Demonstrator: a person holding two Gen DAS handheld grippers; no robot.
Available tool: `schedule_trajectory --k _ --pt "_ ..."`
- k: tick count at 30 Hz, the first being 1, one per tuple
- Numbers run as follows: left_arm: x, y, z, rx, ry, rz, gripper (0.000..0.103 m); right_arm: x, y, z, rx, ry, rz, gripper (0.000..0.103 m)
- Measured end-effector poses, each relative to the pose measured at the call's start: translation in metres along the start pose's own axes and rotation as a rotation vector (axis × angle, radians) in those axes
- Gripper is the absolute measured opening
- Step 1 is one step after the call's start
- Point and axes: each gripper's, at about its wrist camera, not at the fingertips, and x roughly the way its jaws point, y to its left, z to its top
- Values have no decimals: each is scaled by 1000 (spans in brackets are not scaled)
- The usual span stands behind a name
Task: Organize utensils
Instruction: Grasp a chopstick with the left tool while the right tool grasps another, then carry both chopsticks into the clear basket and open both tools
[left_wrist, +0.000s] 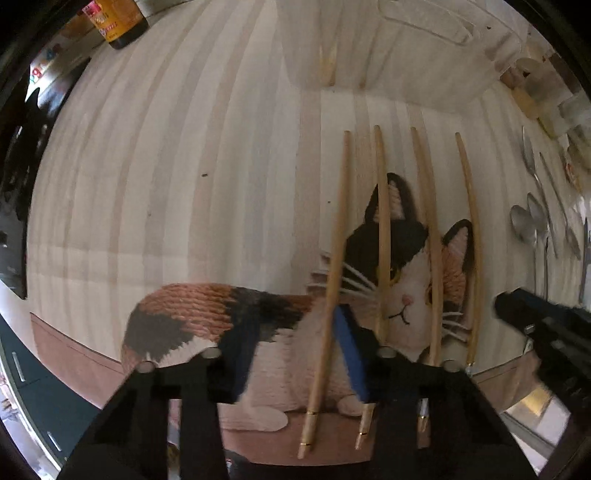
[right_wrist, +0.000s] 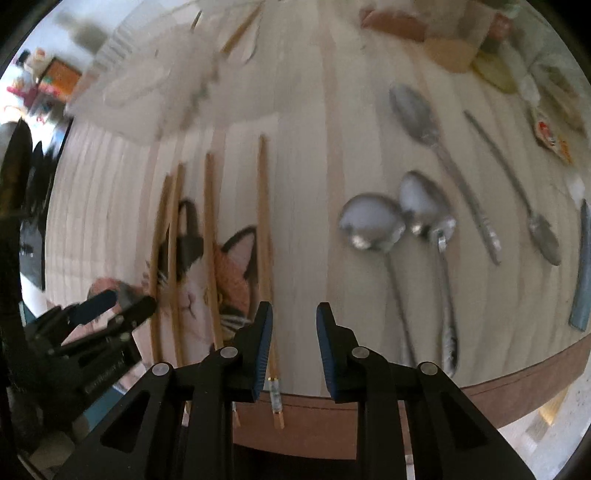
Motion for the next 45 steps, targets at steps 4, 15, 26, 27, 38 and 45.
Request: schedule_trajectory --k 4,15,26,27,38,45 --pt "-3 8 1 -43 -9 5 6 17 11 -3 -24 38 -8 26" --pt "-2 16 -2 -41 -8 -4 5 24 12 -18 -51 54 -114 7" --pt "9 29 14 2 13 -16 6 27 15 -23 -55 61 -145 8" --pt "11 28 17 -1 13 -15 6 25 14 -25 -55 60 -146 8" --pt "10 23 15 4 -1 -9 5 27 15 -23 -54 55 -157 8" --pt "8 19 2 10 -13 5 4 26 15 -25 -33 24 -151 7"
